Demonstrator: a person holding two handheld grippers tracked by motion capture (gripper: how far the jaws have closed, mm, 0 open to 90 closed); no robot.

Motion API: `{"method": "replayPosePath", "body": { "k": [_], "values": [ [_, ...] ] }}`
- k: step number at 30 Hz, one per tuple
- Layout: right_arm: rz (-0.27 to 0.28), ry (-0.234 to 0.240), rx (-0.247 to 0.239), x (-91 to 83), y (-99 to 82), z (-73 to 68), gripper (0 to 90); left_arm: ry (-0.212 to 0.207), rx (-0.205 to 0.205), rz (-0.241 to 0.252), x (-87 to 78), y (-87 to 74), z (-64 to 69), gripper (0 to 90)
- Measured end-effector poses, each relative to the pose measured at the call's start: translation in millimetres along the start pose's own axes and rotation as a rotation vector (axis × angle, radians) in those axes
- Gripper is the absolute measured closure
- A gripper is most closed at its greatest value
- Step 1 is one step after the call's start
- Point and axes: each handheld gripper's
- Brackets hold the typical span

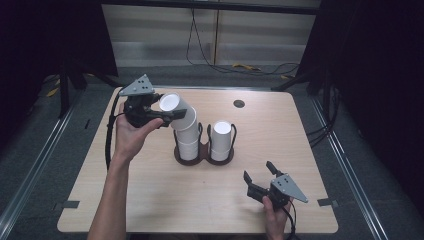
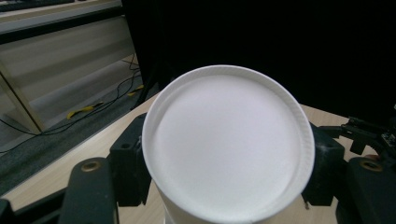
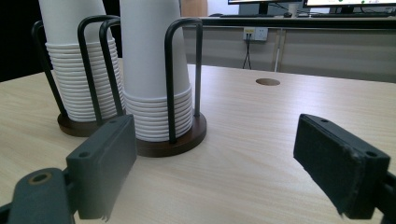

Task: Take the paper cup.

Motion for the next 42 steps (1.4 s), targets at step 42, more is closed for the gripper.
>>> {"method": "replayPosePath", "body": {
  "k": [42],
  "values": [
    [-0.070,0.241,-0.040,5.7,3.9,-11.0,13.4,-0.188,-0.012,0.053,31.0,-80.3,65.9,32.8]
  ]
}}
Point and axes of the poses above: each handheld gripper's, and its own axes: x roughly forward along the jaws, y roughly out of its top, z roughly to its right, and after that the axes turned 9 degrees about -z, right-handed
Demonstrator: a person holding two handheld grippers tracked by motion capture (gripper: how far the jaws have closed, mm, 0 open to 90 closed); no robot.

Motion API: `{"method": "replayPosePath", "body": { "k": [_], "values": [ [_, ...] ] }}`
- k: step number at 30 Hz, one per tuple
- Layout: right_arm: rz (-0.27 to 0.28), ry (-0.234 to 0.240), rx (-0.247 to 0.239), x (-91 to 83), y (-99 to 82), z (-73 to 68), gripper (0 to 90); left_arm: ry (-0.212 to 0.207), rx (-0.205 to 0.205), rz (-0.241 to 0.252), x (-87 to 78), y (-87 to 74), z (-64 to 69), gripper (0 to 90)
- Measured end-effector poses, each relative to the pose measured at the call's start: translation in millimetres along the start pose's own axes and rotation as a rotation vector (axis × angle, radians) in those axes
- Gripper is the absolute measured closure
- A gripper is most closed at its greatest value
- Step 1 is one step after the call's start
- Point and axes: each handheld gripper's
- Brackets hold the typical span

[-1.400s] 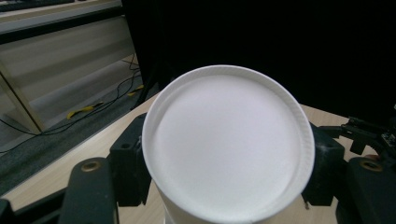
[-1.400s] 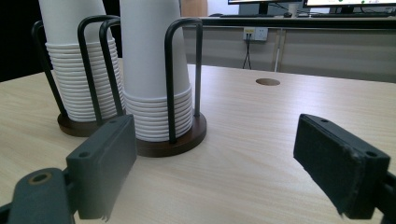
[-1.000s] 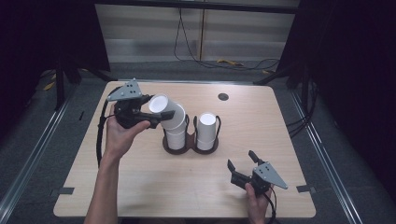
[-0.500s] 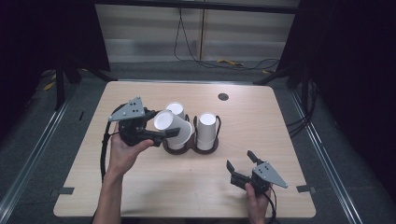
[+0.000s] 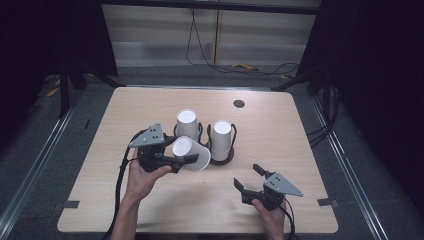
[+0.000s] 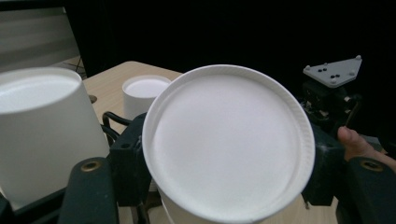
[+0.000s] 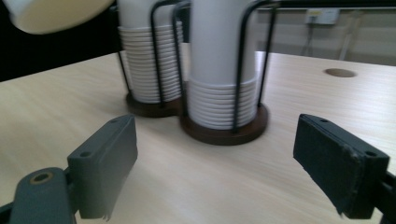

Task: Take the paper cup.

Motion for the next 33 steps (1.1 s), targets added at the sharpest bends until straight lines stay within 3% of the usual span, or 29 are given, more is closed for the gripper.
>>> {"method": "replayPosePath", "body": {
  "k": [7,15,25,33],
  "values": [
    [-0.024,0.107,-0.055,4.0,7.9,-15.0,14.0,-0.012,0.002,-0.010,11.9,-15.4,2.1,32.6],
    [-0.044,0.215,-0.067,7.8,12.0,-25.0,14.8,-0.035,0.010,-0.028,21.6,-28.4,5.5,32.6],
    [-0.074,0.310,-0.109,11.1,21.4,-34.1,14.6,-0.093,-0.003,-0.042,30.4,-36.6,8.4,32.7],
    [-0.075,0.351,-0.117,15.1,25.5,-38.5,14.2,-0.155,-0.012,-0.031,35.0,-41.9,7.2,32.7]
  ]
}}
Point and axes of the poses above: each handheld gripper's, and its own axes: x roughly forward along the jaws, y roughly out of its top, z roughly to its right, and after that the axes turned 9 degrees about -z, right-handed
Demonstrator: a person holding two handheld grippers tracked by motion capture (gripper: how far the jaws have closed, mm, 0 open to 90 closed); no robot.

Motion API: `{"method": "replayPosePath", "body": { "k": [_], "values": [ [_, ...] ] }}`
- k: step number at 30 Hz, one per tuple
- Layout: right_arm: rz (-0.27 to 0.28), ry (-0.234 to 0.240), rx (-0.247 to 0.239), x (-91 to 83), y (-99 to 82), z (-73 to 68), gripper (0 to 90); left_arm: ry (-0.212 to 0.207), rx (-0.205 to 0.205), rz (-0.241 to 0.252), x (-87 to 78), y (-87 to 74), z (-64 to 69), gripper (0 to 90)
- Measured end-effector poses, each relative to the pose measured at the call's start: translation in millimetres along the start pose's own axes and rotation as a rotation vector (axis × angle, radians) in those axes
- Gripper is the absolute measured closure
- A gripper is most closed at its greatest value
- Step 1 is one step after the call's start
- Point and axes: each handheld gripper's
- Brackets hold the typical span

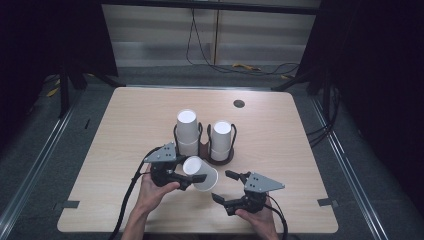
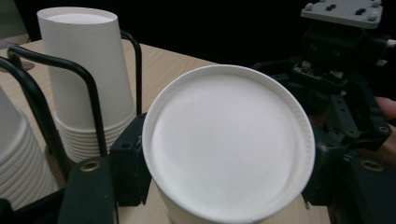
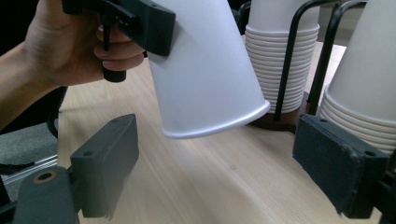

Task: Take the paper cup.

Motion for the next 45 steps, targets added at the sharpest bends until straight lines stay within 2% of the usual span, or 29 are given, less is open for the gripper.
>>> {"method": "replayPosePath", "body": {
  "k": [2,4,6,9,14,19,28,33,35,40,45],
  "values": [
    [0.006,0.009,-0.003,0.4,0.9,0.3,14.2,-0.010,0.001,-0.003,-1.2,0.2,0.2,32.7],
    [0.009,0.021,-0.007,0.3,2.1,0.1,13.8,-0.041,0.000,0.010,-2.5,-0.1,-0.1,32.7],
    [0.013,0.033,-0.012,0.1,3.3,-0.1,13.7,-0.047,-0.002,0.015,-3.4,0.0,0.0,32.7],
    [0.017,0.047,-0.009,0.7,3.8,0.5,13.5,-0.085,-0.002,0.018,-3.3,-0.9,0.3,32.7],
    [0.034,0.073,-0.004,3.2,3.7,2.1,13.3,-0.129,-0.022,0.030,1.7,-6.2,-0.9,32.7],
    [0.030,0.110,-0.005,6.9,3.3,3.2,13.5,-0.138,-0.025,0.026,3.3,-6.5,-1.5,32.7],
    [0.030,0.140,-0.011,14.8,2.0,4.2,13.5,-0.156,-0.033,0.022,8.2,-5.8,-0.9,32.7],
    [0.028,0.147,-0.014,18.5,1.9,3.3,14.0,-0.161,-0.025,0.017,9.9,-4.4,0.4,32.7],
    [0.023,0.141,-0.010,20.2,1.8,3.8,14.1,-0.150,-0.031,0.017,10.9,-4.4,0.4,32.8],
    [0.035,0.153,-0.004,26.2,1.8,5.4,14.5,-0.165,-0.029,0.010,13.2,-3.7,1.3,32.8],
    [0.034,0.159,-0.004,29.7,1.8,5.3,14.4,-0.179,-0.031,0.027,14.3,-1.4,2.1,32.7]
  ]
}}
Point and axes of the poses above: each handheld gripper's, and its own axes: x roughly forward along the jaws, y roughly out of its top, z roughly to its right, and after that the axes turned 9 degrees about -z, right-handed
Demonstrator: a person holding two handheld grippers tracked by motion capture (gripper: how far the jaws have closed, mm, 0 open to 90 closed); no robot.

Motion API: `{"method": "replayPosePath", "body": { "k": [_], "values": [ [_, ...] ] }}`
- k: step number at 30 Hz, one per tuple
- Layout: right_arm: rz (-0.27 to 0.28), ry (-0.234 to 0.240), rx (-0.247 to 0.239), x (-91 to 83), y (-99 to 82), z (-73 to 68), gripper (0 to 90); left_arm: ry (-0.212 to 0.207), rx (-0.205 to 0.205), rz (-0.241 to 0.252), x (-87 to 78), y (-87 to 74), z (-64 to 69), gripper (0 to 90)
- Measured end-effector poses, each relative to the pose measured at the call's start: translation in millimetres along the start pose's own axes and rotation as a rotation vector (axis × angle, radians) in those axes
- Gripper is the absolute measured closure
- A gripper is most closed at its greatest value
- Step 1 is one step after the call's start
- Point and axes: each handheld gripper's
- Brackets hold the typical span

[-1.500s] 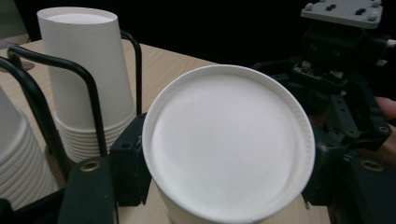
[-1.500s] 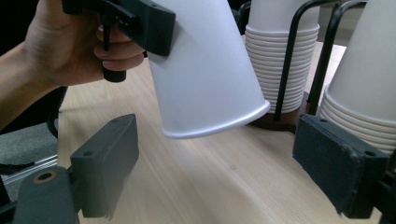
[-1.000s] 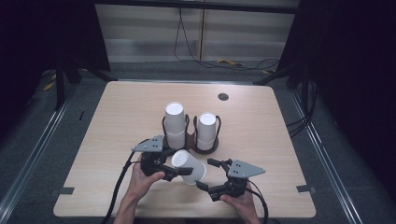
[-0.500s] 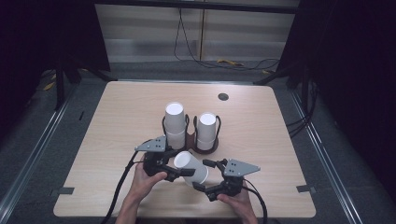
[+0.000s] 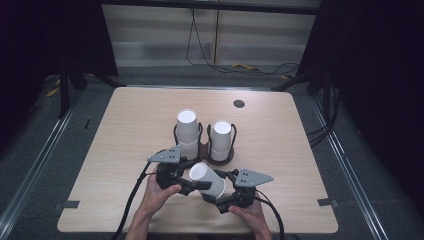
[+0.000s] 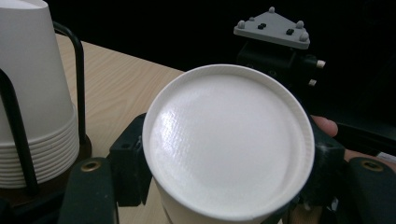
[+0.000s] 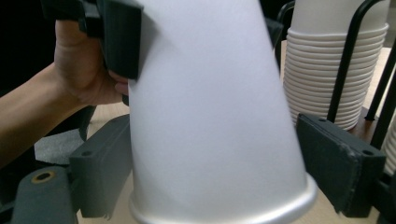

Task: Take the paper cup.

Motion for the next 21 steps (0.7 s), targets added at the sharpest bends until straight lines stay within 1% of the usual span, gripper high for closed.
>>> {"method": "replayPosePath", "body": {
  "k": [2,5,10,11,14,18,20,21],
  "values": [
    [-0.010,-0.001,-0.003,1.4,-1.0,-0.5,14.6,-0.002,0.005,-0.002,0.0,0.5,0.0,32.7],
    [-0.021,0.001,-0.009,1.3,-1.4,-0.4,18.3,0.001,0.005,-0.008,-0.6,0.4,-0.1,32.7],
    [-0.030,-0.004,-0.019,-0.4,-0.2,-0.1,19.8,0.001,0.010,-0.002,-0.1,0.5,-0.2,32.6],
    [-0.033,-0.004,-0.019,-0.7,-0.1,0.2,20.2,0.007,0.016,-0.010,0.3,0.6,0.1,32.4],
    [-0.051,-0.007,-0.027,-1.6,0.2,0.9,20.8,0.014,0.018,-0.010,2.4,0.3,0.8,31.6],
    [-0.061,-0.023,-0.031,-3.0,0.9,2.1,21.3,0.057,0.041,-0.038,4.3,1.1,2.8,29.4],
    [-0.064,-0.030,-0.030,-3.8,1.2,2.9,21.6,0.080,0.043,-0.044,4.8,1.7,3.5,24.8],
    [-0.060,-0.030,-0.033,-4.1,1.4,3.3,21.8,0.084,0.038,-0.044,4.7,1.8,3.2,22.4]
  ]
}}
Point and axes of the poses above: each handheld gripper's, and its own axes: x roughly forward along the jaws, y roughly out of its top, z roughly to its right, and after that the axes turned 9 degrees about -z, right-handed
